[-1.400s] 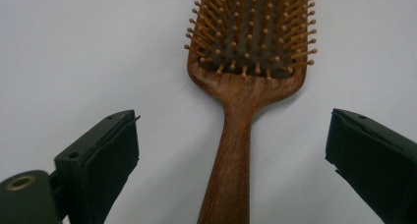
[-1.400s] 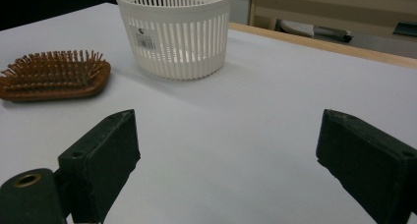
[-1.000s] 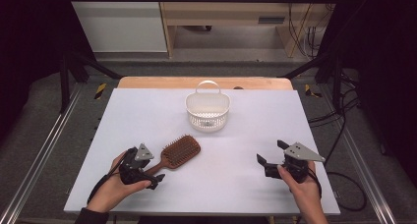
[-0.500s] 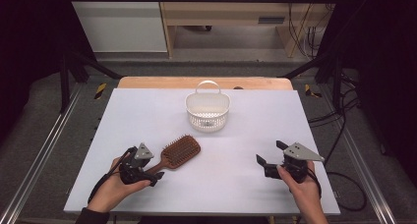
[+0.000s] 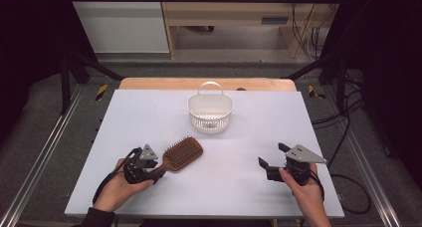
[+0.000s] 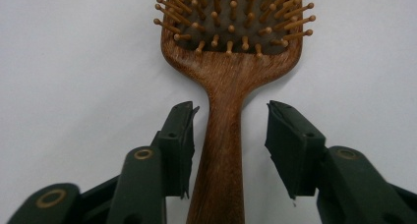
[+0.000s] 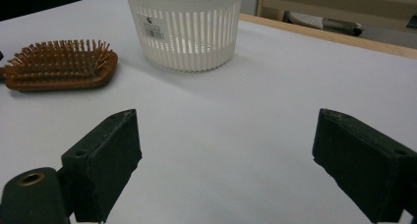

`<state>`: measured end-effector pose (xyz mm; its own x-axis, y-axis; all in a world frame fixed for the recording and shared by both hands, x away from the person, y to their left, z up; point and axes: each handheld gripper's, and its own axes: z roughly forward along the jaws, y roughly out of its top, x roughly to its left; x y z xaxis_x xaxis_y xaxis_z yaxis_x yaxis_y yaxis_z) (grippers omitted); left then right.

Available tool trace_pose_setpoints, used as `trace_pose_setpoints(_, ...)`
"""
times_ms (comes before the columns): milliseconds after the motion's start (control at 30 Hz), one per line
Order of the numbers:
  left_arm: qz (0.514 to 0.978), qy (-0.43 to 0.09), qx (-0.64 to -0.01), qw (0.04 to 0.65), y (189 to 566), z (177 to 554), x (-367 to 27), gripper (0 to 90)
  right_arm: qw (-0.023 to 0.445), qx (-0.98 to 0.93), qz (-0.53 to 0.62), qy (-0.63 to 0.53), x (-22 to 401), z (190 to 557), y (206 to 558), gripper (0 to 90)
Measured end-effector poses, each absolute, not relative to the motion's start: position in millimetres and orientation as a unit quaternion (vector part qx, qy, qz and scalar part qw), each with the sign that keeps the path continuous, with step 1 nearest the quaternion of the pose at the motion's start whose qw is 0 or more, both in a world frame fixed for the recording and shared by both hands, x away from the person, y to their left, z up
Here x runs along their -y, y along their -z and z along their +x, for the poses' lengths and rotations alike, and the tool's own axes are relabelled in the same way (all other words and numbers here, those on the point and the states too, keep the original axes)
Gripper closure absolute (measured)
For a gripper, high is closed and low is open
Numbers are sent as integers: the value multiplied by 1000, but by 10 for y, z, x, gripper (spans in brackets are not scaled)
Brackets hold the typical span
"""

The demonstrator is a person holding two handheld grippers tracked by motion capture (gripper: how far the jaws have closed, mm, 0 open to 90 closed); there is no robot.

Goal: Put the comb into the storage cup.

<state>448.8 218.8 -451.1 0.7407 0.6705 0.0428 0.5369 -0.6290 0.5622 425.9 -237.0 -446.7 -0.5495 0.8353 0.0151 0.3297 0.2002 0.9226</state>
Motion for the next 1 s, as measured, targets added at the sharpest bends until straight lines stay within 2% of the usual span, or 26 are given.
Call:
trace_pose_setpoints(500,906,-111,-327,244,4550,4580,-2129,656,254,-732,399,-490,2370,4261,4473,114)
trace_pose_setpoints(900,922,-95,-314,207,4538,4679,-2041,666,250,-737,396,-487,2353,4269,4491,114)
trace_pose_setpoints(1000,925,-98,-309,197,4531,4672,-2008,700,246,-739,398,-485,2344,4269,4497,114)
